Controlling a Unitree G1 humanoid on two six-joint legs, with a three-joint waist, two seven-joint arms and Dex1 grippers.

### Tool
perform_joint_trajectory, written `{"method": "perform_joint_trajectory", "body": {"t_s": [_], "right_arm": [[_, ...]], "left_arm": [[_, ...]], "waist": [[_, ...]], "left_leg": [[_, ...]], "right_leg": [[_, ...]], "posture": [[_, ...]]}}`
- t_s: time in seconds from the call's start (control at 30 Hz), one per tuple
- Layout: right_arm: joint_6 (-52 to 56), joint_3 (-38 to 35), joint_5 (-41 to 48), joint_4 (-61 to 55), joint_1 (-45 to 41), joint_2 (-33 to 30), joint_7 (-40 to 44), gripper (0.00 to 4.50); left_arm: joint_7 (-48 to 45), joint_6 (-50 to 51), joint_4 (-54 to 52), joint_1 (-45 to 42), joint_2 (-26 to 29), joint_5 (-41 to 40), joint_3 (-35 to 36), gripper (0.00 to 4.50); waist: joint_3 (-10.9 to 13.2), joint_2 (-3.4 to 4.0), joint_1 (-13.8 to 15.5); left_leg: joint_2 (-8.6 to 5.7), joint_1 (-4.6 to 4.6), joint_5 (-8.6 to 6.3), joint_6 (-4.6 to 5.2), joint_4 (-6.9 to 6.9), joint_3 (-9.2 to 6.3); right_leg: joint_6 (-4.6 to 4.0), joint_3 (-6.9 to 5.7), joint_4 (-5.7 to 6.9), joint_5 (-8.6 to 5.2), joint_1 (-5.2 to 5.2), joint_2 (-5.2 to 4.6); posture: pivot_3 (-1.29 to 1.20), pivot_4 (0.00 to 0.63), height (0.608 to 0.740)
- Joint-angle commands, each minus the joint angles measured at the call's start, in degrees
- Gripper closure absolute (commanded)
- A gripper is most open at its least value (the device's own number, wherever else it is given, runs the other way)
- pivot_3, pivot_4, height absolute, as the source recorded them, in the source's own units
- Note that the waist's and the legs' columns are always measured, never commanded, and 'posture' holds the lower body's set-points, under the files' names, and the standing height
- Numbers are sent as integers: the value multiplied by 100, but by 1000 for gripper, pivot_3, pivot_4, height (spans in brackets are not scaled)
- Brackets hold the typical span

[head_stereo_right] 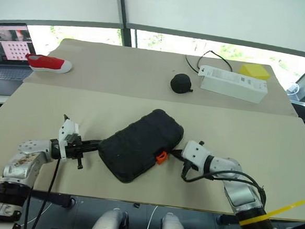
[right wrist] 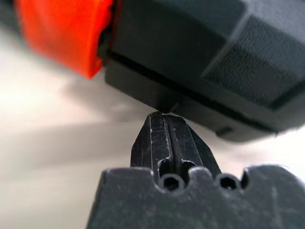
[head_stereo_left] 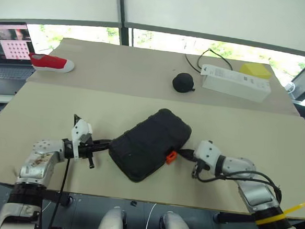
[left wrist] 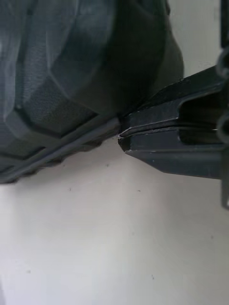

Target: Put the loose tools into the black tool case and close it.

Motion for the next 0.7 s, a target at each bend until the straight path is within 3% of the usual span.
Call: {"method": "perform_joint_trajectory", "body": {"t_s": [0.03,0.17,0.3,0.47,0.7], "right_arm": [[-277,-263,120,-15,-64,-42,70,4500],[45,-499,425,-513,343,-191,235,4500],[398,-665,691,-1236,959,-406,396,4500],[783,-718,805,-1878,1470,-469,312,4500],[904,-617,720,-2085,1465,-278,54,4500]], "left_arm": [[85,44,-506,78,93,-251,266,4428],[-56,224,-132,-318,443,-357,529,4428],[-474,784,-257,-917,704,-548,221,4428],[-346,959,-412,-1760,162,-215,-645,4428],[31,602,-3,-2192,-675,520,-1546,4428]], "waist": [[0,1,5],[0,0,25],[0,1,38],[0,1,93],[0,1,23]], "left_leg": [[0,-6,0,0,0,0],[-3,-11,0,0,1,-1],[-6,-9,0,0,4,0],[-11,-19,0,0,25,4],[-7,-20,0,0,32,1]], "right_leg": [[0,-1,0,0,-5,-1],[0,-6,-1,0,-5,1],[0,-10,-1,0,-1,2],[5,-14,-2,0,5,2],[8,-7,1,5,2,16]], "posture": [[0,150,740],[0,150,740],[0,150,740],[0,150,740],[0,150,740]]}}
